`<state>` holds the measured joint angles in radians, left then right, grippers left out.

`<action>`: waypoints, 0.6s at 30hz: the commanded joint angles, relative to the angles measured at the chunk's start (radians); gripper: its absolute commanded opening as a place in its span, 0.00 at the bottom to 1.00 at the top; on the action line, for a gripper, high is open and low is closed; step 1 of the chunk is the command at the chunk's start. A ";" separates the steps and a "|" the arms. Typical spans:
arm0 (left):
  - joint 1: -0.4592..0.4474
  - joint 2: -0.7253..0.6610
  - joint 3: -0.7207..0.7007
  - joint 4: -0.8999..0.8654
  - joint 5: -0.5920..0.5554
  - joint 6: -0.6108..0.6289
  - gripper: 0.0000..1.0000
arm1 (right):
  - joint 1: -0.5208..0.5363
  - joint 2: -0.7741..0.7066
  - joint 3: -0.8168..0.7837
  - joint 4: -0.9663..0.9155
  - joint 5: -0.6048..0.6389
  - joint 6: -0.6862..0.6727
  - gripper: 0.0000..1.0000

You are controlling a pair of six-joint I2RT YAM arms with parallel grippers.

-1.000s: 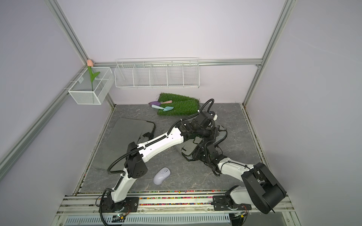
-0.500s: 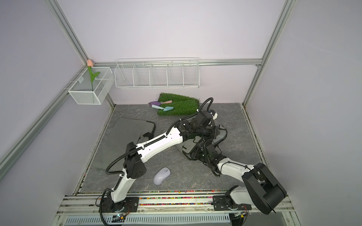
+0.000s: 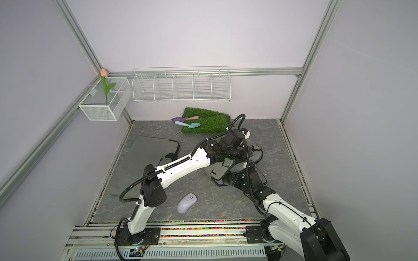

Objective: Put the mouse into the laptop bag
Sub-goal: Place the mouse in the zippered laptop bag, then adjust the mouse in the zippered laptop bag.

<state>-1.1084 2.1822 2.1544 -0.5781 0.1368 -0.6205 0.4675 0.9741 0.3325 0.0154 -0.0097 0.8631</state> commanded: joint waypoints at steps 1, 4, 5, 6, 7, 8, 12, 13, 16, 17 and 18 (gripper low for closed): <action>-0.008 -0.042 -0.002 0.024 0.023 -0.004 0.00 | -0.046 -0.055 -0.020 -0.092 0.046 -0.032 0.61; -0.008 -0.042 -0.007 0.038 0.035 -0.010 0.00 | -0.065 -0.057 -0.028 -0.096 0.042 -0.039 0.36; -0.008 -0.042 -0.008 0.039 0.035 -0.011 0.00 | -0.068 -0.046 -0.029 -0.091 0.041 -0.041 0.34; -0.008 -0.043 -0.007 0.040 0.033 -0.012 0.00 | -0.068 -0.032 -0.029 -0.080 0.039 -0.042 0.33; -0.008 -0.043 -0.010 0.043 0.033 -0.013 0.00 | -0.067 -0.016 -0.029 -0.068 0.039 -0.044 0.32; -0.008 -0.044 -0.010 0.045 0.034 -0.014 0.00 | -0.068 0.005 -0.028 -0.052 0.034 -0.044 0.31; -0.008 -0.044 -0.012 0.052 0.035 -0.021 0.00 | -0.064 0.095 -0.025 0.063 -0.029 -0.044 0.30; -0.008 -0.044 -0.011 0.052 0.034 -0.022 0.00 | -0.057 0.111 -0.024 0.091 -0.044 -0.044 0.30; -0.008 -0.043 0.000 0.046 0.034 -0.020 0.00 | -0.012 0.147 -0.006 0.110 -0.024 -0.035 0.30; -0.008 -0.043 0.005 0.043 0.034 -0.019 0.00 | -0.001 0.161 -0.002 0.122 -0.021 -0.030 0.30; -0.008 -0.043 0.011 0.038 0.034 -0.018 0.00 | 0.007 0.177 0.004 0.137 -0.026 -0.026 0.30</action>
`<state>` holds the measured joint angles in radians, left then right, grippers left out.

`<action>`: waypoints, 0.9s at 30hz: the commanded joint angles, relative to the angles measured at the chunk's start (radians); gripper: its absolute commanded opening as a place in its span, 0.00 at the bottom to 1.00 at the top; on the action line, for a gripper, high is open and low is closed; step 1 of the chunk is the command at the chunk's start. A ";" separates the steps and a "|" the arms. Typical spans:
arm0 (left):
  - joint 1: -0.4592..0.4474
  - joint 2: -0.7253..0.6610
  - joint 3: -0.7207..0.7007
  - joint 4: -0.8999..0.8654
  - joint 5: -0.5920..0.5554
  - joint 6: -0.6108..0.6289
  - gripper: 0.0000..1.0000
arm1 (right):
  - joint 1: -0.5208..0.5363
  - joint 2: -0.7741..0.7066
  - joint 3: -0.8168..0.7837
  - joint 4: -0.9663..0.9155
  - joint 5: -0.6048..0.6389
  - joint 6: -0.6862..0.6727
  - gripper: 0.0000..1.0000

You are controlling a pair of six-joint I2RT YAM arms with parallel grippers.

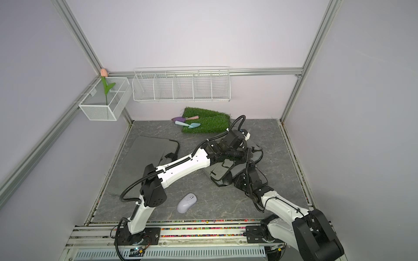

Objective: Put the mouse into the laptop bag
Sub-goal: Adjust the mouse in the zippered laptop bag, then close the zippered laptop bag at the center of the board.

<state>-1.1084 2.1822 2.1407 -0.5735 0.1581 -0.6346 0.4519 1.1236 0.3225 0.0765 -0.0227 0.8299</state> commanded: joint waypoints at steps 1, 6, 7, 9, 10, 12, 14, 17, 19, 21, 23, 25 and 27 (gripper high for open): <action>-0.008 -0.042 0.027 0.032 0.013 -0.004 0.00 | 0.026 0.044 0.018 0.092 -0.023 0.010 0.30; -0.008 -0.043 0.032 0.027 0.015 -0.003 0.00 | 0.039 0.161 0.030 0.232 -0.110 0.037 0.27; -0.008 -0.044 0.032 0.026 0.016 -0.004 0.00 | 0.048 0.183 0.036 0.259 -0.123 0.044 0.26; -0.008 -0.045 0.032 0.026 0.016 -0.004 0.00 | 0.074 0.222 0.052 0.296 -0.135 0.052 0.25; -0.008 -0.047 0.030 0.027 0.019 -0.004 0.00 | 0.085 0.234 0.059 0.302 -0.133 0.053 0.24; -0.008 -0.045 0.031 0.026 0.023 -0.004 0.00 | 0.106 0.247 0.076 0.300 -0.123 0.054 0.24; -0.008 -0.046 0.032 0.026 0.023 -0.003 0.00 | 0.111 0.238 0.082 0.283 -0.111 0.050 0.24; -0.008 -0.043 0.032 0.026 0.022 -0.002 0.00 | 0.111 0.186 0.074 0.227 -0.073 0.038 0.25; -0.008 -0.043 0.033 0.026 0.022 -0.001 0.00 | 0.110 0.132 0.064 0.169 -0.035 0.028 0.26; -0.008 -0.042 0.032 0.026 0.021 0.000 0.00 | 0.101 0.070 0.047 0.111 -0.002 0.022 0.30; -0.008 -0.042 0.034 0.023 0.021 0.004 0.00 | 0.083 0.016 0.032 0.062 0.015 0.017 0.37; -0.008 -0.045 0.042 0.007 0.007 0.008 0.14 | 0.057 -0.037 0.018 0.012 0.027 0.013 0.43; -0.008 -0.060 0.034 0.000 -0.012 0.011 0.56 | 0.019 -0.090 0.001 -0.036 0.031 0.015 0.47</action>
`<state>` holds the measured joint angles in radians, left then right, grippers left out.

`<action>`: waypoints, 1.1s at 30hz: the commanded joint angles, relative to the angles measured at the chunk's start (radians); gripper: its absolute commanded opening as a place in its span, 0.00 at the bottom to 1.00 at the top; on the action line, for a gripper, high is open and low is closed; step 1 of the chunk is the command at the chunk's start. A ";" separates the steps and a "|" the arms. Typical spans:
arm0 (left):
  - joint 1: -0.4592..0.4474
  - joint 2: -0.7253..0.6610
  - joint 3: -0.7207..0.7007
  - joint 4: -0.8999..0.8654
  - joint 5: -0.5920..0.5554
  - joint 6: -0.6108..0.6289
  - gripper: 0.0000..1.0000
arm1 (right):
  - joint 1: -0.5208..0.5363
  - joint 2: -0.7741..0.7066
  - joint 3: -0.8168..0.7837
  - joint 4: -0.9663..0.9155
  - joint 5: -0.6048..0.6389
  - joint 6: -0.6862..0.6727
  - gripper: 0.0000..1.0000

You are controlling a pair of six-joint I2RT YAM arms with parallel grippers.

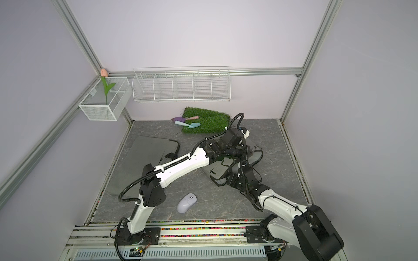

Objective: Put the mouse into the laptop bag
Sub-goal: Close the zippered laptop bag at the center of the board, then adjust the zippered laptop bag at the center of the board.

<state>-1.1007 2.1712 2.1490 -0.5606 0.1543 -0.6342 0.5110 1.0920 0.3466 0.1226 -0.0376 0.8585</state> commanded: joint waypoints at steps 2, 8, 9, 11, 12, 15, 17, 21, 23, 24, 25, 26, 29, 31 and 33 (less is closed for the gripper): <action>-0.016 -0.073 0.013 -0.017 -0.031 0.020 0.70 | -0.076 -0.102 -0.038 -0.124 0.046 -0.010 0.48; 0.002 -0.174 -0.039 -0.041 -0.129 0.039 0.75 | -0.225 -0.241 -0.042 -0.282 0.025 -0.015 0.50; 0.014 -0.194 -0.060 -0.042 -0.140 0.035 0.75 | -0.253 -0.269 -0.036 -0.312 0.017 -0.020 0.51; 0.047 -0.243 -0.127 -0.040 -0.175 0.007 0.75 | -0.296 -0.319 -0.014 -0.374 0.021 -0.031 0.56; 0.065 -0.279 -0.179 -0.030 -0.205 -0.010 0.77 | -0.324 -0.339 -0.003 -0.397 0.021 -0.038 0.61; 0.118 -0.410 -0.385 0.038 -0.282 -0.080 0.86 | -0.396 -0.355 0.034 -0.432 0.006 -0.056 0.70; 0.140 -0.519 -0.542 0.087 -0.359 -0.127 0.87 | -0.440 -0.331 0.072 -0.448 -0.011 -0.075 0.72; 0.145 -0.783 -0.880 0.121 -0.562 -0.267 0.92 | -0.536 -0.258 0.146 -0.453 -0.029 -0.124 0.81; 0.148 -0.912 -1.072 0.198 -0.605 -0.354 0.95 | -0.571 -0.188 0.185 -0.417 -0.035 -0.150 0.88; 0.151 -0.971 -1.170 0.267 -0.599 -0.386 0.96 | -0.582 -0.134 0.217 -0.406 -0.046 -0.162 0.88; 0.153 -1.018 -1.244 0.335 -0.585 -0.396 0.96 | -0.586 -0.080 0.244 -0.387 -0.073 -0.175 0.87; 0.153 -1.062 -1.318 0.402 -0.567 -0.400 0.96 | -0.588 -0.022 0.277 -0.363 -0.098 -0.184 0.86; 0.153 -1.117 -1.420 0.452 -0.524 -0.440 0.94 | -0.578 0.116 0.335 -0.292 -0.166 -0.192 0.81; 0.153 -1.108 -1.478 0.517 -0.478 -0.485 0.93 | -0.553 0.178 0.374 -0.295 -0.143 -0.205 0.80; 0.152 -1.063 -1.536 0.644 -0.412 -0.521 0.92 | -0.519 0.232 0.409 -0.304 -0.102 -0.221 0.81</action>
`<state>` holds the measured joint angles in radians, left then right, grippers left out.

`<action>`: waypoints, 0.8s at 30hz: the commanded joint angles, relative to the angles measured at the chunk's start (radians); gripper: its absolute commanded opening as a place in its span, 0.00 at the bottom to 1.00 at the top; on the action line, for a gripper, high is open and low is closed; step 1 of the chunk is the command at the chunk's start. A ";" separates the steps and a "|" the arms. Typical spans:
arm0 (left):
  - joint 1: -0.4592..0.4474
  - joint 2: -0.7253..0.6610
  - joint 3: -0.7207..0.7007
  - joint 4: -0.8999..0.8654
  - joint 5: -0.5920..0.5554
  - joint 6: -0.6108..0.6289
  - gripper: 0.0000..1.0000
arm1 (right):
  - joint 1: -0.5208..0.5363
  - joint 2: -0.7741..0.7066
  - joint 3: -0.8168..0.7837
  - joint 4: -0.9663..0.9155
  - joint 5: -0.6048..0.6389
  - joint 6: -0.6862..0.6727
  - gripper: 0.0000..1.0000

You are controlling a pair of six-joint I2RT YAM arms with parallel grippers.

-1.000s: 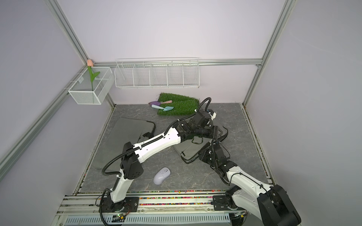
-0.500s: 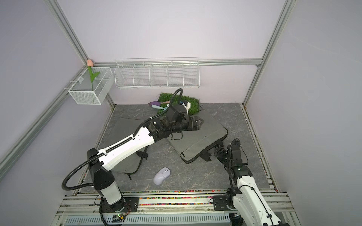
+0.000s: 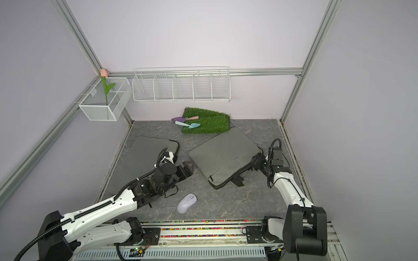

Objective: Put the mouse into the laptop bag
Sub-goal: Adjust the zippered laptop bag at the center of the board.

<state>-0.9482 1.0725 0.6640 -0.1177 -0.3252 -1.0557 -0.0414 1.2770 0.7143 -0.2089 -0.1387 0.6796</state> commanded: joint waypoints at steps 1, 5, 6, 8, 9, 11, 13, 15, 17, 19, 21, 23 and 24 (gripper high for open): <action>0.000 0.061 -0.063 0.241 0.087 -0.110 0.91 | 0.042 0.069 0.053 0.033 0.005 -0.048 0.81; -0.005 0.188 -0.056 0.329 0.170 -0.155 0.90 | 0.070 0.162 0.107 0.016 0.014 -0.077 0.83; -0.007 0.219 -0.052 0.342 0.185 -0.170 0.90 | 0.071 0.183 0.116 0.011 0.017 -0.082 0.84; -0.021 0.264 -0.067 0.395 0.198 -0.209 0.88 | 0.074 0.209 0.119 0.012 0.024 -0.087 0.85; -0.040 0.283 -0.083 0.431 0.183 -0.233 0.88 | 0.075 0.220 0.115 0.013 0.033 -0.088 0.85; -0.086 0.315 -0.093 0.463 0.135 -0.274 0.89 | 0.076 0.239 0.099 0.030 0.045 -0.083 0.85; -0.119 0.359 -0.084 0.486 0.126 -0.305 0.89 | 0.076 0.261 0.084 0.051 0.051 -0.081 0.84; -0.139 0.423 -0.084 0.563 0.149 -0.339 0.89 | 0.076 0.284 0.073 0.073 0.047 -0.078 0.80; -0.145 0.496 -0.101 0.679 0.179 -0.384 0.86 | 0.075 0.300 0.064 0.088 0.041 -0.076 0.74; -0.161 0.565 -0.124 0.795 0.168 -0.427 0.82 | 0.077 0.307 0.051 0.103 0.039 -0.076 0.71; -0.174 0.614 -0.126 0.832 0.140 -0.456 0.81 | 0.078 0.305 0.040 0.111 0.040 -0.077 0.68; -0.176 0.635 -0.114 0.794 0.120 -0.474 0.81 | 0.082 0.297 0.028 0.115 0.048 -0.077 0.68; -0.177 0.640 -0.111 0.780 0.110 -0.482 0.81 | 0.086 0.291 0.020 0.119 0.050 -0.077 0.68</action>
<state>-1.1191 1.6943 0.5510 0.6090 -0.1719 -1.4601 0.0319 1.5734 0.7658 -0.1078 -0.1001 0.6094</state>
